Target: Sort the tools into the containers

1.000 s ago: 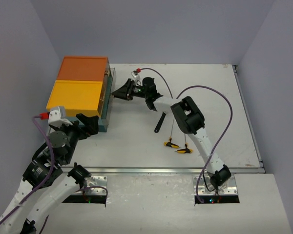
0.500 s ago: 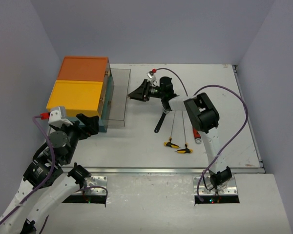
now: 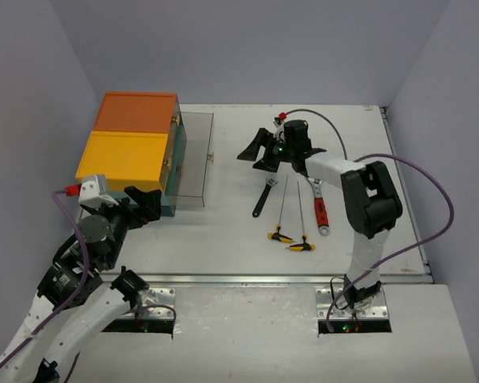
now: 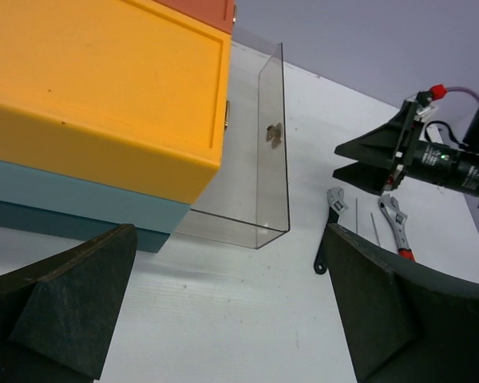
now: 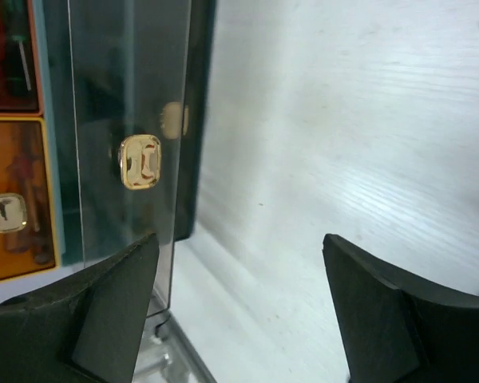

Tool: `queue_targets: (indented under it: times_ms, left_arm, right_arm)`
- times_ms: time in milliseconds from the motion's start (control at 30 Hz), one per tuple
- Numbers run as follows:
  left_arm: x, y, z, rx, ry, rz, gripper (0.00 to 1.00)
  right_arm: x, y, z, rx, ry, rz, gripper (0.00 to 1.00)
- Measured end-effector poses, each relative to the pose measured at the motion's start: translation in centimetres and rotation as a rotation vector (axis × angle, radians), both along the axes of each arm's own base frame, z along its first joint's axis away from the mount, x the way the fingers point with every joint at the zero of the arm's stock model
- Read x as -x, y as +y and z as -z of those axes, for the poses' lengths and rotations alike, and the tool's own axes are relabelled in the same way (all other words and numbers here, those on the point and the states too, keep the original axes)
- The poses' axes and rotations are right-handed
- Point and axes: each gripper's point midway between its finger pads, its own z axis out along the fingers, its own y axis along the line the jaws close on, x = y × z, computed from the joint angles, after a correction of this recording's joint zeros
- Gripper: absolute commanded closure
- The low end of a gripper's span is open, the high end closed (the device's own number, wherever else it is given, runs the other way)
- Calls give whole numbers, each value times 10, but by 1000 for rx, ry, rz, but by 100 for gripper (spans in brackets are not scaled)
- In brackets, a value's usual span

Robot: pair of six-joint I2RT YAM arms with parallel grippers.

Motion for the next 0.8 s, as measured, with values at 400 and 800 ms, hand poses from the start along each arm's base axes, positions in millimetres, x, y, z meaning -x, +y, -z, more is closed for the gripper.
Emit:
queue_targets:
  times_ms: [400, 800]
  left_arm:
    - [-1, -3, 1, -1, 4, 14, 0]
    - [-1, -6, 3, -7, 10, 26, 0]
  right_arm:
    - [100, -98, 34, 652, 66, 104, 54]
    - [180, -118, 101, 849, 190, 95, 65]
